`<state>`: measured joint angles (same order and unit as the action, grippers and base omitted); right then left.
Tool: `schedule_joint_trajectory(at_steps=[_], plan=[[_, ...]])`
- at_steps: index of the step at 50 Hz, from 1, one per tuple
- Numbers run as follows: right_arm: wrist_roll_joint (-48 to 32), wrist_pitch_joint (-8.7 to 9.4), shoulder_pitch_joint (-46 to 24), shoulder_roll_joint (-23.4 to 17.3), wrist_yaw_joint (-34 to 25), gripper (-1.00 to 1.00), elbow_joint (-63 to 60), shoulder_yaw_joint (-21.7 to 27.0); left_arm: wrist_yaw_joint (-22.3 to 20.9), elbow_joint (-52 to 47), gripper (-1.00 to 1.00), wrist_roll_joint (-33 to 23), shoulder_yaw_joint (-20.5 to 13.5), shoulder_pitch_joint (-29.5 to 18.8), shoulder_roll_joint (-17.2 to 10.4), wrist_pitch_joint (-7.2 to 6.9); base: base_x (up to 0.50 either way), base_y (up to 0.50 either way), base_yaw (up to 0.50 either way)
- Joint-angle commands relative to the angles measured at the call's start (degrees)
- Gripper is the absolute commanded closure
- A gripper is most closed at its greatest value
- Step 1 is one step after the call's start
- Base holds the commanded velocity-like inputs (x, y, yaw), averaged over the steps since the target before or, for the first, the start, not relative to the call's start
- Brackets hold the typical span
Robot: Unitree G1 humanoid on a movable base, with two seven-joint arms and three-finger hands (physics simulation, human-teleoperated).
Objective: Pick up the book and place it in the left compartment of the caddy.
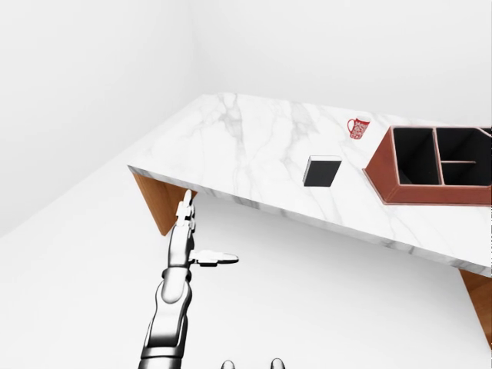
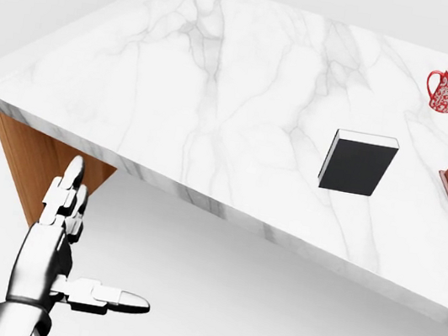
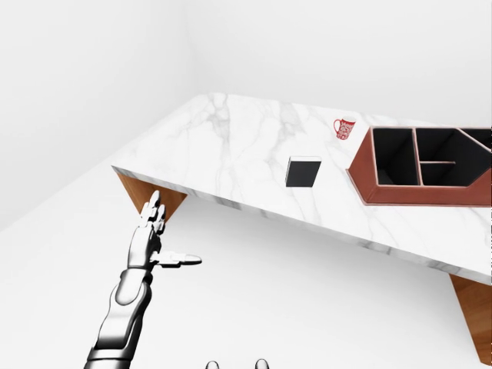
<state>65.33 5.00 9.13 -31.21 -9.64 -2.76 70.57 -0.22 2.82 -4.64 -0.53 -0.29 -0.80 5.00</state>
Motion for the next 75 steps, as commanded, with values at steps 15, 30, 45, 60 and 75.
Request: schedule_joint_trajectory(at_steps=[15,30,45,60,75], plan=[[-0.15,0.00,0.13,0.05,0.35,-1.00,-0.47,0.09,-1.82,-2.41,-1.00,-0.10,1.15,1.57,0.24,0.00,0.08,-0.20,0.00],[-0.03,0.00,0.08,0.00,0.08,-1.00,-0.36,0.34,-1.50,-3.05,-1.00,-0.32,1.08,1.56,0.32,0.00,0.10,-0.25,0.00],[0.00,0.00,-0.03,0.03,0.08,-1.00,-0.33,0.16,-1.62,-3.10,-1.00,-0.26,1.15,1.66,0.36,0.00,0.10,-0.24,0.00],[-0.03,0.00,-0.06,0.01,0.27,-1.00,-0.21,0.17,-1.44,-2.02,-1.00,-0.40,1.06,1.27,0.31,0.00,0.10,-0.24,0.00],[-0.02,0.00,0.01,0.16,0.30,-1.00,-0.22,0.02,-1.55,-2.66,-1.00,0.14,1.02,1.62,0.38,0.00,0.10,-0.24,0.00]])
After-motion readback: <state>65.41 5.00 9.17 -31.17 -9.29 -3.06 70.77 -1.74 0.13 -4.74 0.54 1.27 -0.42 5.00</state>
